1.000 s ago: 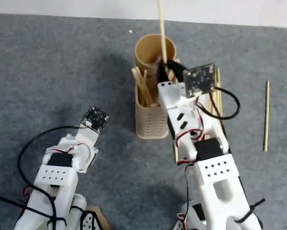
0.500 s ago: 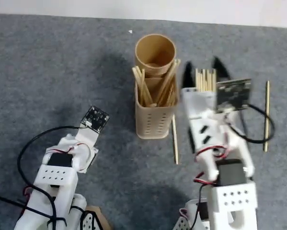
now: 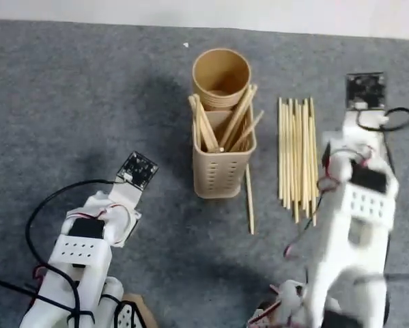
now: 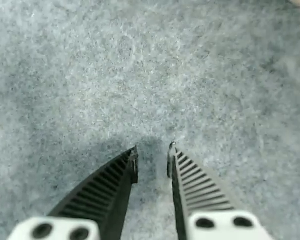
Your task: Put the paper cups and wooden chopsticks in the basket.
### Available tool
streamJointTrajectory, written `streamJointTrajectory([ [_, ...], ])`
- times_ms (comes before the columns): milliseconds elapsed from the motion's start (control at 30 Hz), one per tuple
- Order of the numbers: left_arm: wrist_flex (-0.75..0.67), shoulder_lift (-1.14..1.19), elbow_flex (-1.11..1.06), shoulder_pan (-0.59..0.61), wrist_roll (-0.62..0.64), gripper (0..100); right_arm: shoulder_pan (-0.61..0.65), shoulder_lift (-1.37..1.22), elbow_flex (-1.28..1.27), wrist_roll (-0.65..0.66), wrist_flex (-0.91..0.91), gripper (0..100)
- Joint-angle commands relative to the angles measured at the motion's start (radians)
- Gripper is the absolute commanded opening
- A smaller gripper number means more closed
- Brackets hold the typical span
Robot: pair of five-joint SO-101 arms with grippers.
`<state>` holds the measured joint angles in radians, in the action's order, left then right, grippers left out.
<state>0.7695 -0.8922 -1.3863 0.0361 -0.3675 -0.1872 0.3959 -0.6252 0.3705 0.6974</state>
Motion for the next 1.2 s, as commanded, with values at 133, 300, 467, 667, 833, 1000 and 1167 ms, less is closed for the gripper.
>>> streamJointTrajectory([
  [133,-0.009,-0.007,0.035,-0.015,-0.002,13,0.005,-0.444,0.185,0.011,-0.044,21.6],
  [300,-0.009,-0.007,0.035,-0.015,-0.002,13,0.013,-0.659,0.317,0.011,-0.044,21.6],
  [467,-0.009,-0.007,0.035,-0.015,-0.003,13,0.013,-0.788,0.398,0.009,-0.039,21.6],
  [667,-0.009,-0.007,0.035,-0.015,-0.006,13,0.021,-0.783,0.418,0.003,-0.005,21.6],
  [833,-0.011,-0.007,0.035,-0.015,-0.006,13,0.062,-0.648,0.444,0.002,0.136,21.6],
  [1000,-0.011,-0.007,0.035,-0.015,-0.006,13,0.11,-0.544,0.417,0.005,0.185,21.6],
  [1167,-0.009,-0.007,0.035,-0.015,-0.006,13,0.11,-0.595,0.354,0.011,0.107,21.6],
])
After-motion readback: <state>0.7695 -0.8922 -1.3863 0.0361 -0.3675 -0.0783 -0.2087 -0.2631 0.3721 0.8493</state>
